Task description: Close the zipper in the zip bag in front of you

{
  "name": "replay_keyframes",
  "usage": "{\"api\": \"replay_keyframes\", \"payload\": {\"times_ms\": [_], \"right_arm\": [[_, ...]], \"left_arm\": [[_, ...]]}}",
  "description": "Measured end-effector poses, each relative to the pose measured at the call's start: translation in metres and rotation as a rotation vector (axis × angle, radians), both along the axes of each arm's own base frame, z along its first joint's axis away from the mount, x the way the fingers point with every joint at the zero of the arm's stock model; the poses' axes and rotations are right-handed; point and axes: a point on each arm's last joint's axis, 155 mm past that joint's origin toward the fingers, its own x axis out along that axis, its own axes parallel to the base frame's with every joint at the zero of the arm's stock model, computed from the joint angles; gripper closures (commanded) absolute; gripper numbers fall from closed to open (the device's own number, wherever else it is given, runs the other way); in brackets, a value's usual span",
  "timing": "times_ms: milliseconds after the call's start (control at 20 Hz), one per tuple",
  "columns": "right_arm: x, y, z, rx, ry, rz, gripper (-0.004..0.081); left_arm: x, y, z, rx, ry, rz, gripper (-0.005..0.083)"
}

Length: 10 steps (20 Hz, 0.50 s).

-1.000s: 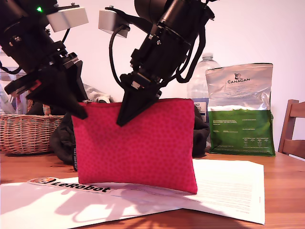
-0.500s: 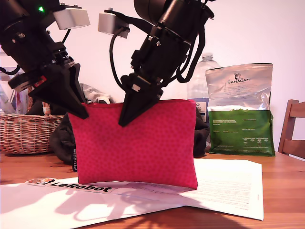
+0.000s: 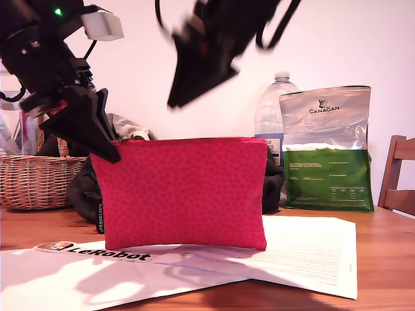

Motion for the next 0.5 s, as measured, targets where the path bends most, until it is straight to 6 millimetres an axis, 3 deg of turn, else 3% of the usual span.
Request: {"api": "replay_keyframes", "payload": {"times_ms": [250, 500], "right_arm": [[-0.027, 0.02, -0.011, 0.1, 0.251, -0.188, 0.061], [-0.025, 0.034, -0.001, 0.159, 0.225, -0.202, 0.061]], "left_arm": [[0.001, -0.002, 0.0, -0.023, 0.065, 0.157, 0.0795], [-0.003, -0.006, -0.001, -0.047, 0.114, 0.229, 0.0795]]}}
